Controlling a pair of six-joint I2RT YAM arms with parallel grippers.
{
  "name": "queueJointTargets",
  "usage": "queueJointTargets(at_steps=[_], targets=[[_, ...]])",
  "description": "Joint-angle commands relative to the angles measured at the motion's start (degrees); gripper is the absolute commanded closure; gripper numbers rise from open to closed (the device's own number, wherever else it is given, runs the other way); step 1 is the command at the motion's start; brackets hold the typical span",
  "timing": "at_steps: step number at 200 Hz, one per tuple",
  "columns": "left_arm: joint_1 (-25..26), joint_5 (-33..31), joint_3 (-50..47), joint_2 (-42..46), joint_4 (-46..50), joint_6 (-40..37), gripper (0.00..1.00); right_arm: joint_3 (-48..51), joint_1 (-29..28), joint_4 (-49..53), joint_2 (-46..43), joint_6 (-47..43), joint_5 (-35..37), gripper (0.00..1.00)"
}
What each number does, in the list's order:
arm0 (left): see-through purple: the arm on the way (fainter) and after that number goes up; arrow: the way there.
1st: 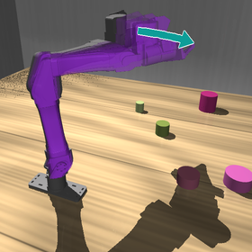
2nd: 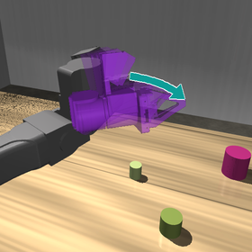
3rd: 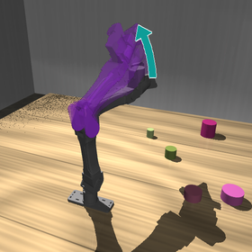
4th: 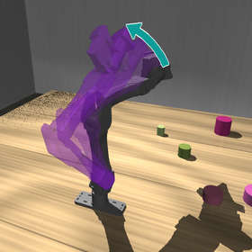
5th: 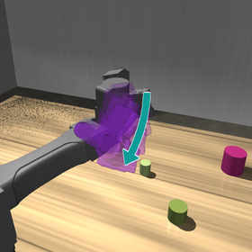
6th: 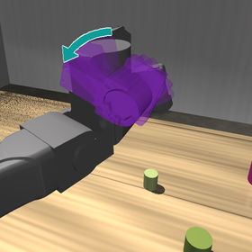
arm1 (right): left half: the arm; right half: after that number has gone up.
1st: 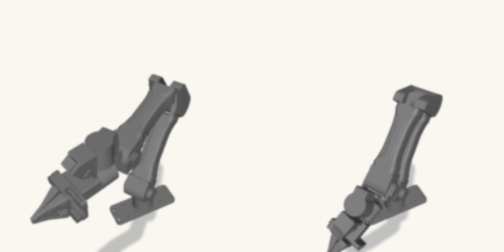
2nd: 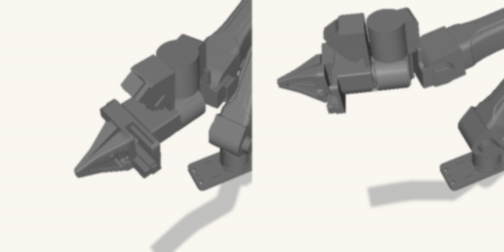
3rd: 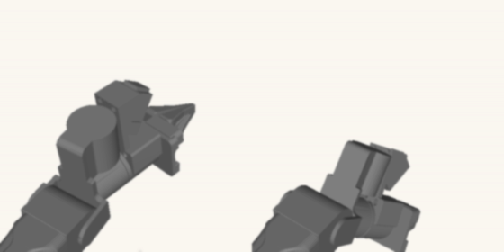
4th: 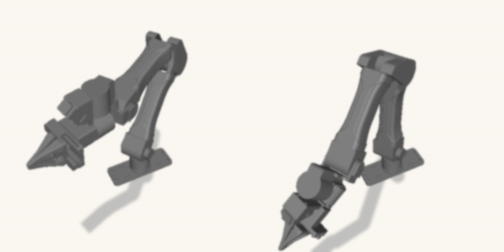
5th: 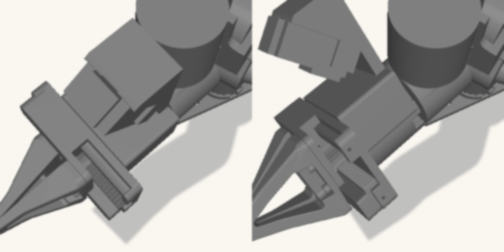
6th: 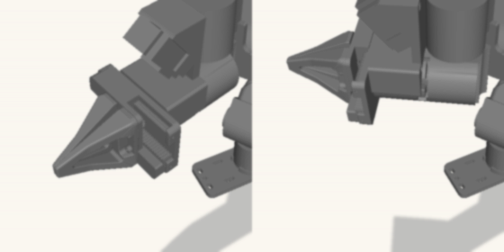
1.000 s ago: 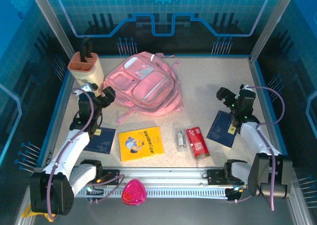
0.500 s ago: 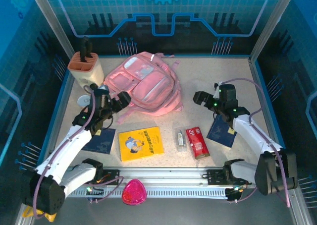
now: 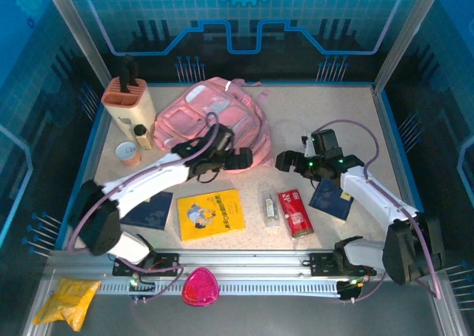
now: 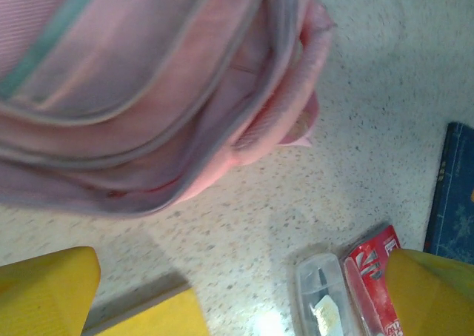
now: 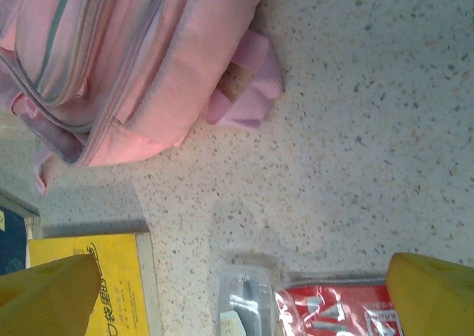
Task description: Pack the student bag
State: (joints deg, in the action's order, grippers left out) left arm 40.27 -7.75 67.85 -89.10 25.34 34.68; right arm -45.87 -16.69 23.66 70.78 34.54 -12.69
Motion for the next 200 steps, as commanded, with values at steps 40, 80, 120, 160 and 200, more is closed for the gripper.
queueJointTargets(at_steps=[40, 80, 120, 160, 200], targets=[[2.54, -4.07, 22.96, -21.88, 8.29, -9.31, 0.11, -3.01, 3.86, 7.71, -2.90, 0.10, -1.73, 0.00], [2.53, -7.16, 35.65, -32.71, 12.64, -12.52, 0.19, -2.68, 7.22, 7.82, -5.25, 0.03, -3.01, 0.00], [2.35, -9.66, 45.47, -41.65, 15.56, -13.23, 0.26, -2.35, 8.95, 6.71, -7.36, 0.44, -4.39, 0.00], [1.98, -10.10, 53.39, -48.26, 18.97, -13.10, 0.48, -2.32, 9.82, 6.93, -8.88, -0.26, -3.80, 0.00], [1.93, -8.85, 51.95, -49.07, 16.38, -15.06, 0.75, -1.85, 10.06, 6.84, -10.21, -0.03, -3.37, 0.00]])
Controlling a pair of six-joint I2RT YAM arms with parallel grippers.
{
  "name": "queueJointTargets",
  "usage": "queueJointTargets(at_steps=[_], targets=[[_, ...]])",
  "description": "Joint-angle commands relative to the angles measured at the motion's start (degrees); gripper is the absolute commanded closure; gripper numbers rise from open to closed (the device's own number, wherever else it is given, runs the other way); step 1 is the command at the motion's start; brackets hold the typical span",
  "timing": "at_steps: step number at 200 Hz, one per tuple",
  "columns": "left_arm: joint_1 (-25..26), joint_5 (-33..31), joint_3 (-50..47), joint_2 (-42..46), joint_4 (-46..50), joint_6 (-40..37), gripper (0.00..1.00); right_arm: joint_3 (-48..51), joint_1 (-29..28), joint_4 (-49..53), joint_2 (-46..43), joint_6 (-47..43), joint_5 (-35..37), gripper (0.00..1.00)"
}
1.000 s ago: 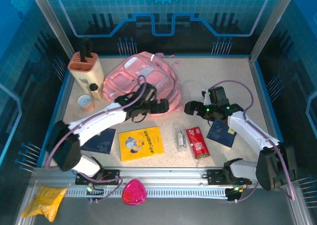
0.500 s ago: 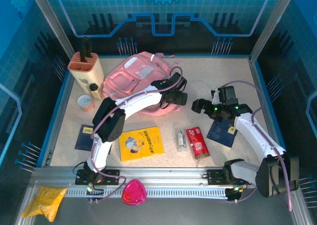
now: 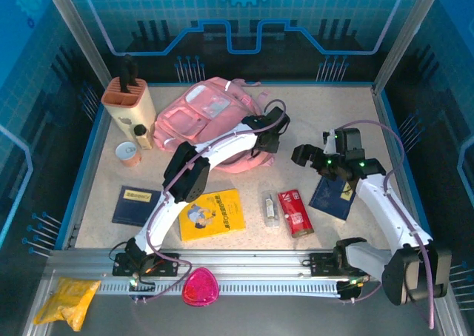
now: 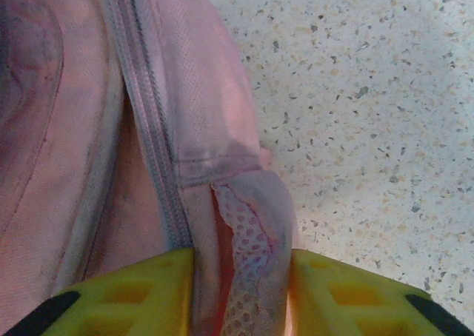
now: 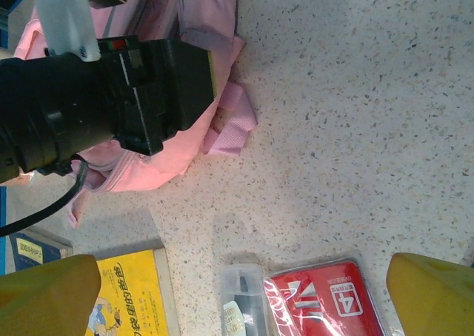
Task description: Pack the student bag
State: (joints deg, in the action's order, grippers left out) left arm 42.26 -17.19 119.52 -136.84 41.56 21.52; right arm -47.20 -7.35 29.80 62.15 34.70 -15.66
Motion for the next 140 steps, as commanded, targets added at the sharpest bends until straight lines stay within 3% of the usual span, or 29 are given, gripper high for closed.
queueJointTargets(at_steps=[1, 48, 79, 107, 140], targets=[[-0.07, 0.59, 0.19, -1.33, 0.18, -2.00, 0.75, -0.48, 0.79, 0.65, -1.63, -0.17, -0.37, 0.00], [0.90, 4.57, -2.56, -1.02, -2.13, -7.23, 1.00, -0.51, 1.15, 1.05, -2.95, -0.55, 1.42, 0.00], [2.84, 6.48, -4.82, 0.50, -3.43, -13.94, 1.00, -0.47, 1.81, 1.67, -3.52, -0.66, 1.92, 0.00], [4.00, 14.18, -7.62, 2.84, -6.28, -18.53, 1.00, -0.47, 2.89, 1.93, -4.13, -0.59, 2.83, 0.00], [6.23, 14.69, -8.98, 4.71, -5.35, -23.62, 1.00, -1.03, 4.06, 2.55, -4.67, -0.60, 4.10, 0.00]])
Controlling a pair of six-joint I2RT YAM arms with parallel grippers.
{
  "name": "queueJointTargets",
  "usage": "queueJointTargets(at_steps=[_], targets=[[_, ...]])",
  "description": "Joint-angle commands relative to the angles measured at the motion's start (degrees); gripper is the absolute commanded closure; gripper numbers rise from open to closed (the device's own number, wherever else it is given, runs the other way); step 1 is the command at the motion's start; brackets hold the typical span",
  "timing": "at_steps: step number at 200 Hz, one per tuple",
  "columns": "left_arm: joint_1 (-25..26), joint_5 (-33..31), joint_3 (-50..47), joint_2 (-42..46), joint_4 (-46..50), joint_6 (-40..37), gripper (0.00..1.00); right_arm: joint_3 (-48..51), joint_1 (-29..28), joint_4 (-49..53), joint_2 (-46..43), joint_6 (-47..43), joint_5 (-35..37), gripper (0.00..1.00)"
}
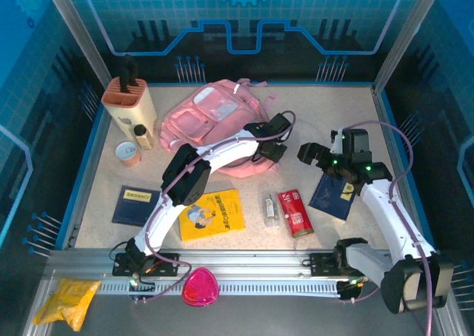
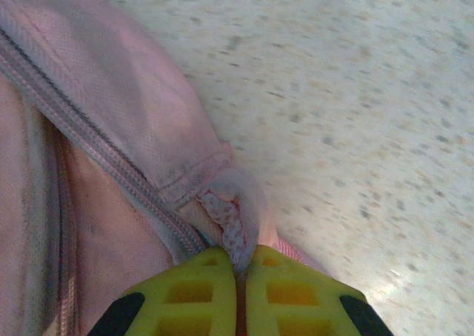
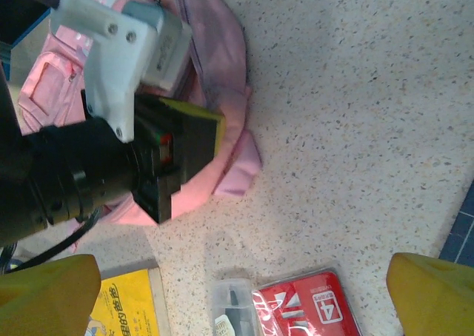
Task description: Pack the student bag
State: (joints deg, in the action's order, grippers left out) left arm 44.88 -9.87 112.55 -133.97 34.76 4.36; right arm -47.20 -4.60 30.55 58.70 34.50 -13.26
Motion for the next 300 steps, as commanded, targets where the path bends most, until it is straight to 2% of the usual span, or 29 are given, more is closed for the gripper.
queueJointTargets(at_steps=[1, 29, 64, 85, 92, 108, 119, 144, 165, 190, 227, 256, 300], targets=[[3.66, 7.39, -2.08, 1.95, 1.58, -6.51, 1.00, -1.04, 1.33, 1.80, -1.22, -0.40, 1.68, 0.00], [4.10, 9.12, -10.36, 8.23, 0.41, -7.44, 1.00, -1.16, 1.96, 2.50, -1.06, -0.40, 1.77, 0.00], [3.82, 6.48, -20.45, 15.44, -4.42, -5.82, 1.00, -1.05, 1.88, 1.34, 0.37, 0.62, 0.95, 0.00], [3.90, 7.84, -18.66, 16.02, -3.43, -3.39, 0.79, -1.38, 1.57, 0.53, 1.99, 1.78, 0.40, 0.00], [3.94, 7.94, -18.27, 16.61, -3.09, -2.17, 0.68, -1.79, 1.57, 0.41, 2.48, 1.88, 0.30, 0.00], [3.91, 8.58, -19.92, 19.62, -4.28, 0.56, 0.61, -2.83, 1.45, 1.27, 3.13, 1.80, 0.79, 0.00], [3.90, 8.62, -22.14, 22.60, -5.85, 2.83, 0.53, -4.77, 1.46, 1.40, 3.39, 1.84, 1.39, 0.00], [3.53, 5.89, -28.61, 30.51, -9.18, 8.60, 0.45, -6.67, 0.58, 0.68, 6.93, 3.01, 0.78, 0.00], [1.46, 2.76, -33.10, 36.77, -8.21, 17.47, 0.42, -9.58, -1.71, 0.30, 11.95, 1.98, 0.70, 0.00], [-3.58, 3.24, -39.72, 43.37, -6.03, 31.06, 0.39, -14.04, -4.43, 0.47, 18.84, 0.86, -0.13, 0.01], [-8.58, 2.03, -51.52, 51.04, -8.93, 43.59, 0.34, -17.53, -9.48, -2.06, 28.38, -1.02, 0.45, 0.07], [-13.21, 4.58, -58.57, 52.40, -11.84, 52.17, 0.33, -20.88, -11.70, -1.23, 36.46, -3.61, 2.24, 0.13], [-14.89, 5.96, -62.48, 48.41, -15.80, 57.64, 0.32, -22.47, -11.86, -3.49, 43.28, -5.48, 3.06, 0.25]])
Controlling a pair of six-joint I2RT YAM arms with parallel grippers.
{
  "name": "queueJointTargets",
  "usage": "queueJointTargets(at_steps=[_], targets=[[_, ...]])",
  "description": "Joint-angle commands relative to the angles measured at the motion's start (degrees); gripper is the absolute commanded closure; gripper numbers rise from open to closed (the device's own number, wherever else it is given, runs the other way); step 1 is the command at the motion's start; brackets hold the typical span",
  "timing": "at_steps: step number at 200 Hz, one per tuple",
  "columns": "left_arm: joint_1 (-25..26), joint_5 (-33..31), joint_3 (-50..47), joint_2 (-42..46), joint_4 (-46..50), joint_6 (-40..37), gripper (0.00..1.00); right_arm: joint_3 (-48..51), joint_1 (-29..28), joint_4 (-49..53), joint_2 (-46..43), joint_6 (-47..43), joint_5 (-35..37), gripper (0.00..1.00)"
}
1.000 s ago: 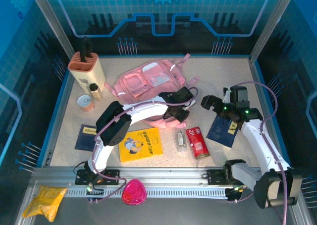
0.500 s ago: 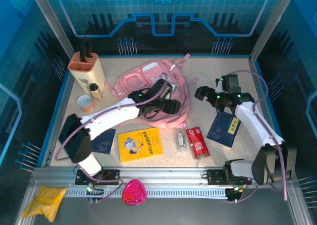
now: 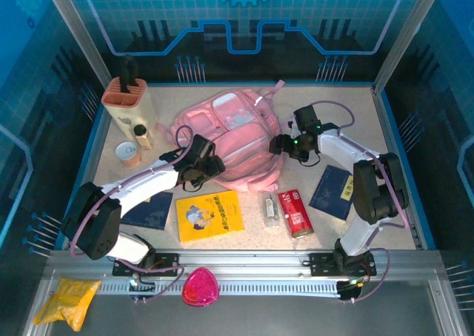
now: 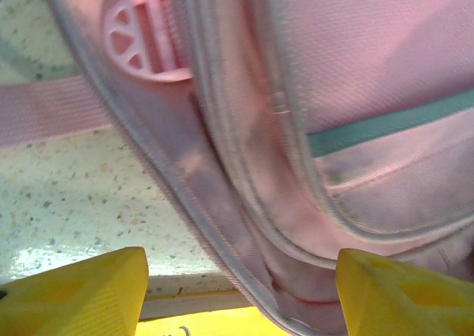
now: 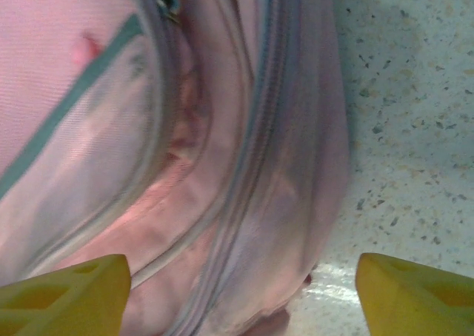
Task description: Pack the student bag
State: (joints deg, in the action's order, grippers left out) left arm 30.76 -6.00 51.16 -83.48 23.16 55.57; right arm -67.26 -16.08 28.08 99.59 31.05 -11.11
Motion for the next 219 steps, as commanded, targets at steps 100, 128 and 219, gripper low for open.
queueJointTargets(at_steps=[100, 128, 219], targets=[[-1.50, 5.03, 8.11, -19.07, -14.14, 5.00, 0.44, -2.43, 0.51, -4.74, 3.89, -3.89, -2.90, 0.88], [-3.00, 4.48, 15.14, -23.59, -13.72, 2.04, 0.47, 0.62, 1.83, -5.33, -1.41, -3.20, -6.54, 0.90], [-13.32, 7.61, 34.56, -31.98, -3.75, -10.56, 0.31, 4.51, -11.18, -11.46, -5.20, 5.73, -6.03, 0.78]])
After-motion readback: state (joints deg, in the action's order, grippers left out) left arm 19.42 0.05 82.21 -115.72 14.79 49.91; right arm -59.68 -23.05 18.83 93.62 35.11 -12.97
